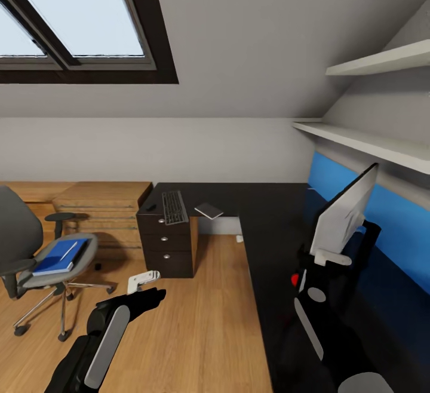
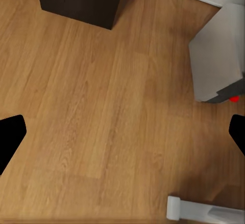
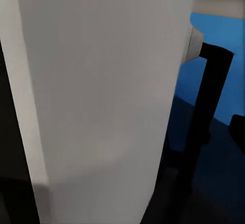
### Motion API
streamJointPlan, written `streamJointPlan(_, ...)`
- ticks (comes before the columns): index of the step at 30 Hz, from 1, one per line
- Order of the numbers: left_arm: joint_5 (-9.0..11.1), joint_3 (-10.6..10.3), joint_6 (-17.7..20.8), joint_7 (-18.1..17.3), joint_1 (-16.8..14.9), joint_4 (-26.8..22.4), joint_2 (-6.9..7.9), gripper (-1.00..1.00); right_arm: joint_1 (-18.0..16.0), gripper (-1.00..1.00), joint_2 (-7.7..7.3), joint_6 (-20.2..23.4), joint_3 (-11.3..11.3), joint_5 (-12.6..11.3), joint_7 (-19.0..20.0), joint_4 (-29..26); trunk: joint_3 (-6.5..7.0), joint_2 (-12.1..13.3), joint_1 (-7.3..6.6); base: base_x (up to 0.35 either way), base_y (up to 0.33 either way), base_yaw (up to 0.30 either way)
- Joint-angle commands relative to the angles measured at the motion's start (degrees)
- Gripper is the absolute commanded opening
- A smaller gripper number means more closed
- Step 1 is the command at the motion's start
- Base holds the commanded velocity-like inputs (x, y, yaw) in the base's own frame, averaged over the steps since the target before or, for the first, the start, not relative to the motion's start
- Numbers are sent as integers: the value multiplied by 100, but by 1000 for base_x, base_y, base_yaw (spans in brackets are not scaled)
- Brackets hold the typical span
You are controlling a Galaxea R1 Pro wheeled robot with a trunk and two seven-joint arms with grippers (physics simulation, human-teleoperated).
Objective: In the bedroom, organize the workspace by keeping the computer under the desk, ensuring the monitor is on the desk, placing the keyboard on the desk next to the monitor, placing the mouse on the desk next to the keyboard, moving the folder from the swivel chair onto the desk next to the mouse, stacking the notebook on top of the folder with the pen on top of the notebook, and positioning the swivel chair next to the desk.
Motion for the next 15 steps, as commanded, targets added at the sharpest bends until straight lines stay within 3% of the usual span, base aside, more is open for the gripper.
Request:
streamJointPlan(1,60,-2,14,56,-6,-6,-1,100,-6,100,-8,-6,21,-21,-40,0,-10,-8,1,-31,-33,0)
streamJointPlan(4,60,-1,14,55,-2,-7,-1,100,-6,100,-2,-6,21,-21,-37,0,-10,-8,1,-65,-14,0)
streamJointPlan(8,60,-1,14,58,-3,-11,-1,100,-4,100,0,-6,29,-21,-37,0,-10,-8,1,-291,-40,0)
streamJointPlan(15,60,-6,-8,63,-1,-26,-1,100,-6,100,1,-6,30,-21,-38,0,-10,-8,1,-122,-255,0)
